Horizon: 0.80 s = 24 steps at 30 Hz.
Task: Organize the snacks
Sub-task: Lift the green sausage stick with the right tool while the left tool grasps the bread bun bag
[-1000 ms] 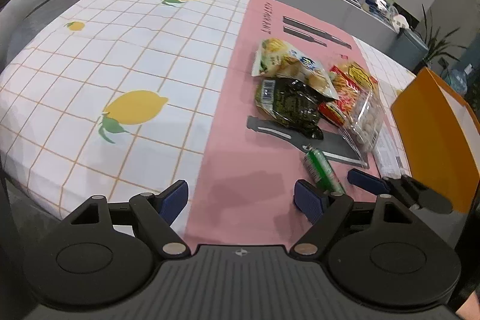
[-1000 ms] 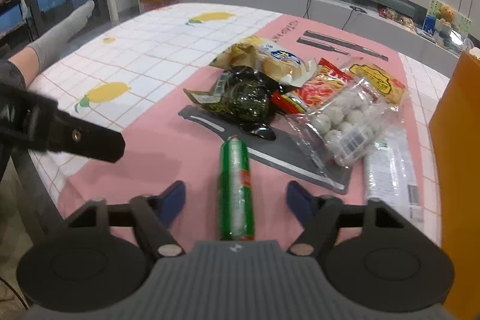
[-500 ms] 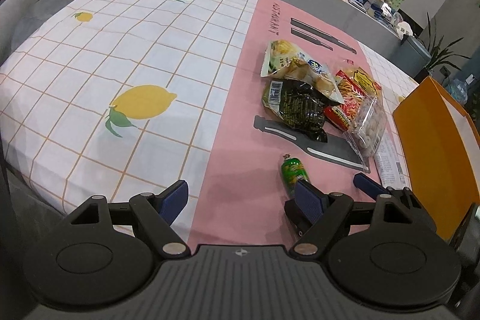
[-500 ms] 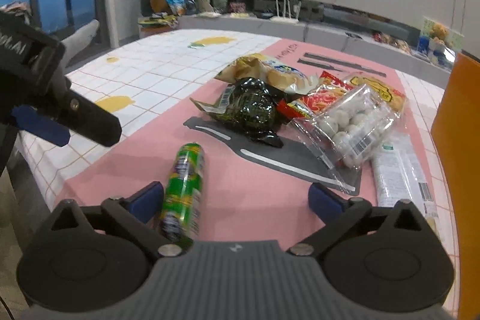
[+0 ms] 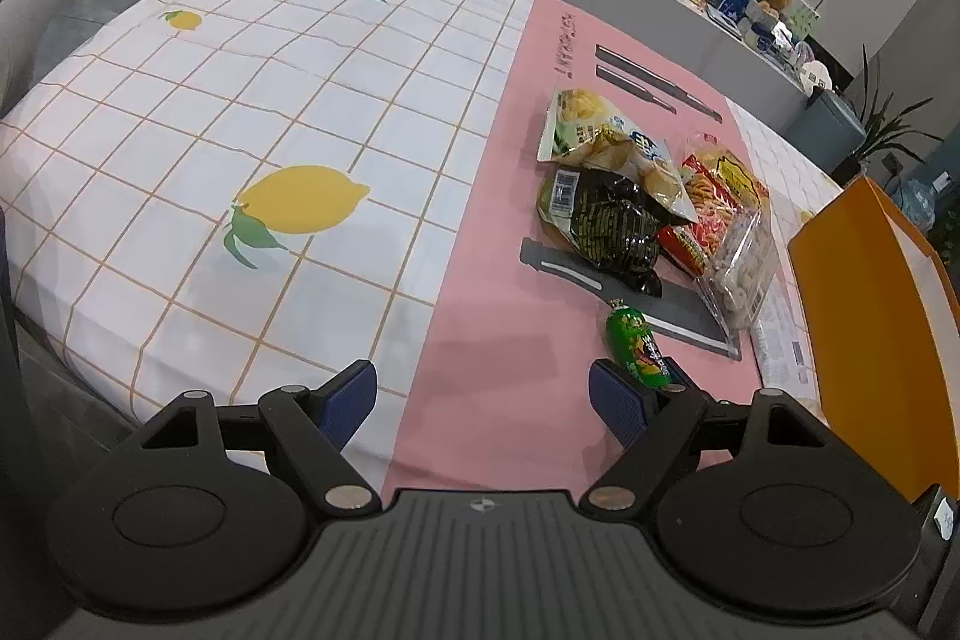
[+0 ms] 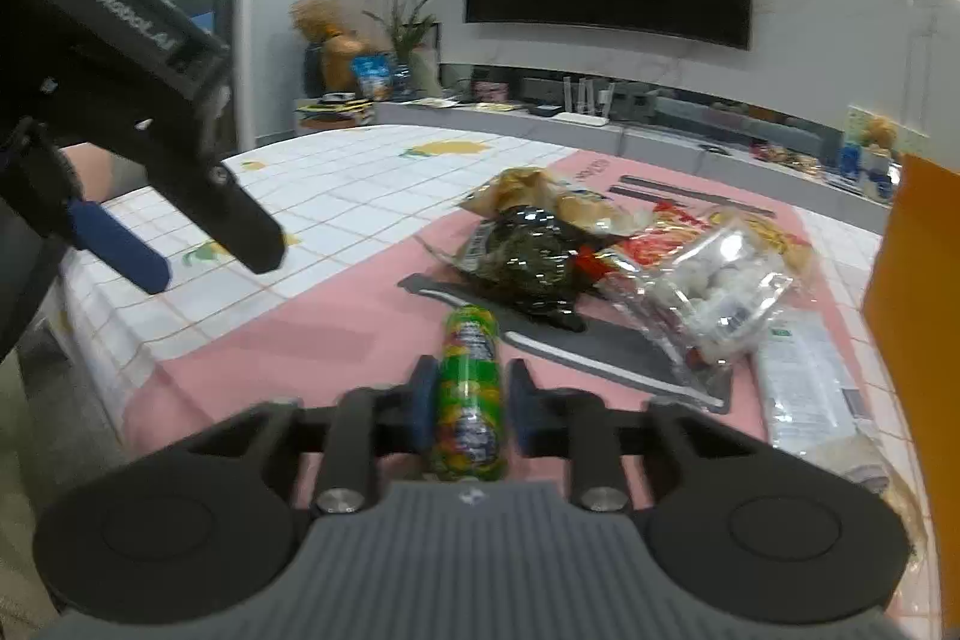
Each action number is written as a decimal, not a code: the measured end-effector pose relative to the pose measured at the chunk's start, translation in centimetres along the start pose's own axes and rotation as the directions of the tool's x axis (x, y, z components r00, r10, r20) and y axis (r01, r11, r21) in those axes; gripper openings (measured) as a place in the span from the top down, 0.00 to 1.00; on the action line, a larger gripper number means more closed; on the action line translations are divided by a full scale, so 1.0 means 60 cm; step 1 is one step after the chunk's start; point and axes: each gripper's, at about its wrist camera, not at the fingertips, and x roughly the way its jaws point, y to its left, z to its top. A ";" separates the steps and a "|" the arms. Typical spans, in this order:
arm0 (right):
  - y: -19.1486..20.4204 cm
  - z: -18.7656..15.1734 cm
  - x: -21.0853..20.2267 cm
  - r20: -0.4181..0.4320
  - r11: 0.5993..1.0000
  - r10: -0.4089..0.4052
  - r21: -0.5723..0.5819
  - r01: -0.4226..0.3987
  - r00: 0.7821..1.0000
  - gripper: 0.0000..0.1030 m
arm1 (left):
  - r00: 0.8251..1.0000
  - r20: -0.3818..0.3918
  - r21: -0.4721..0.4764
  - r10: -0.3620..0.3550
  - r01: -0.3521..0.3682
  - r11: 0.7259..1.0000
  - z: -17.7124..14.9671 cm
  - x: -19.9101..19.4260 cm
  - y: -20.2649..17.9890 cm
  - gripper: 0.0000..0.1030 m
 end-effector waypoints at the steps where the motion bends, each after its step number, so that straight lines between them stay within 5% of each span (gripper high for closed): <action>1: -0.002 -0.001 -0.001 0.003 1.000 0.006 0.011 -0.006 1.000 0.79 | 1.000 0.002 -0.003 -0.001 0.001 1.000 0.000 -0.001 0.001 0.09; 14: -0.010 -0.008 -0.025 0.023 0.998 -0.001 0.062 -0.001 1.000 0.80 | 0.999 0.027 0.010 -0.022 0.022 1.000 -0.004 -0.011 0.005 0.12; 24: -0.033 0.063 -0.100 0.133 0.994 -0.009 0.105 -0.005 0.991 0.80 | 0.995 0.072 0.093 -0.066 0.060 0.994 -0.011 -0.023 -0.026 0.12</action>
